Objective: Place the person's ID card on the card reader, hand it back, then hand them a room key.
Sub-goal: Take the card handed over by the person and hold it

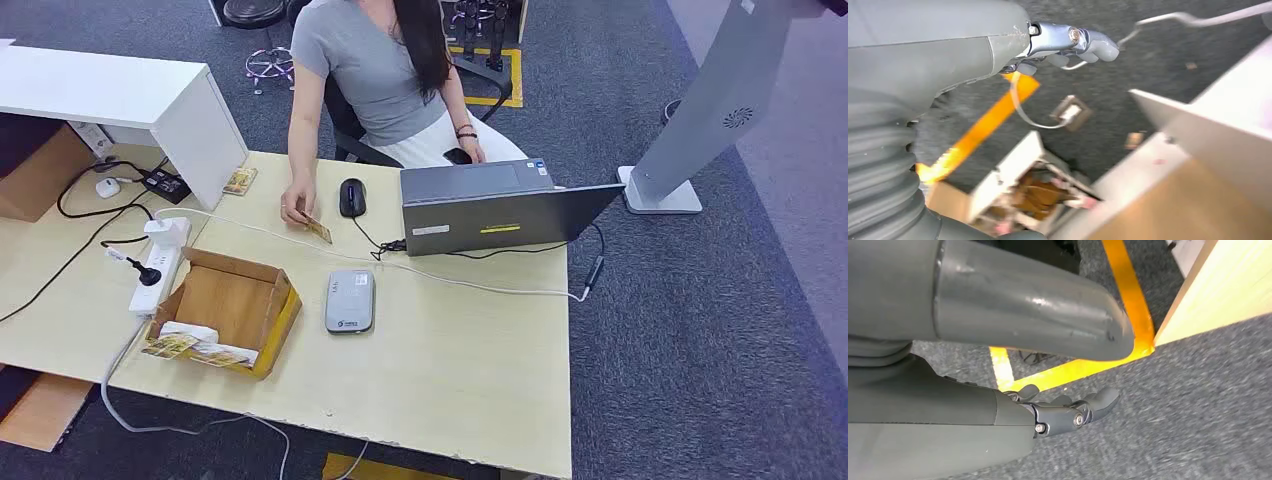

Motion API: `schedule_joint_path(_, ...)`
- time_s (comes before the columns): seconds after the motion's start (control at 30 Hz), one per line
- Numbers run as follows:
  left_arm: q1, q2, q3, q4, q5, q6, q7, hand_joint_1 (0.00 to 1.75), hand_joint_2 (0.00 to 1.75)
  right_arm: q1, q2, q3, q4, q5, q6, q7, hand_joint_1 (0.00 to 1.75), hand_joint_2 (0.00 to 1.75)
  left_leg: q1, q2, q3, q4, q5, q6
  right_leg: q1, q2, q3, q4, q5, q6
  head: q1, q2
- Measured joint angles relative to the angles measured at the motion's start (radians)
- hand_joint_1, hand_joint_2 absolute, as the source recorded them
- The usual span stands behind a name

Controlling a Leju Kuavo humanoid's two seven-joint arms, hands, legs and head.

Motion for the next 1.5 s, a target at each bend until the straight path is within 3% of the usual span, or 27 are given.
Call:
schedule_joint_path(0.17, 0.006, -0.032, 0.04, -0.111, 0.005, -0.038, -0.027, 0.0, 1.75, -0.002, 0.0, 0.015, 0.013, -0.002, -0.044, 0.045, 0.0, 0.0, 0.0, 0.0, 0.0, 0.0, 0.0, 0.0, 0.0, 0.0, 0.0, 0.0, 0.0, 0.0, 0.0, 0.0)
schedule_joint_path(0.37, 0.047, -0.057, 0.028, -0.294, 0.049, -0.034, -0.046, 0.0, 1.75, -0.002, 0.001, 0.048, 0.025, 0.017, -0.074, 0.116, 0.0, 0.0, 0.0, 0.0, 0.0, 0.0, 0.0, 0.0, 0.0, 0.0, 0.0, 0.0, 0.0, 0.0, 0.0, 0.0)
schedule_joint_path(0.93, 0.162, -0.097, -0.199, -0.879, 0.128, 0.036, -0.099, 0.0, 1.75, -0.011, 0.007, 0.15, 0.044, 0.08, -0.131, 0.278, 0.0, 0.0, 0.0, 0.0, 0.001, 0.0, 0.001, -0.001, 0.0, 0.0, 0.0, 0.0, 0.001, 0.0, 0.0, 0.0)
schedule_joint_path(1.23, 0.111, -0.008, -0.393, -1.061, 0.065, 0.181, -0.097, 0.0, 1.75, -0.021, 0.008, 0.218, 0.048, 0.126, -0.14, 0.348, 0.0, 0.0, 0.001, 0.0, 0.001, 0.0, 0.003, -0.003, 0.001, 0.0, 0.0, 0.001, 0.003, -0.003, 0.0, 0.0)
schedule_joint_path(1.5, 0.022, 0.083, -0.535, -1.092, -0.052, 0.296, -0.039, 0.0, 1.75, -0.029, 0.008, 0.263, 0.052, 0.159, -0.14, 0.387, 0.0, 0.0, 0.001, 0.0, 0.001, 0.0, 0.006, -0.002, 0.001, 0.001, -0.002, 0.001, 0.004, -0.002, 0.0, 0.0)
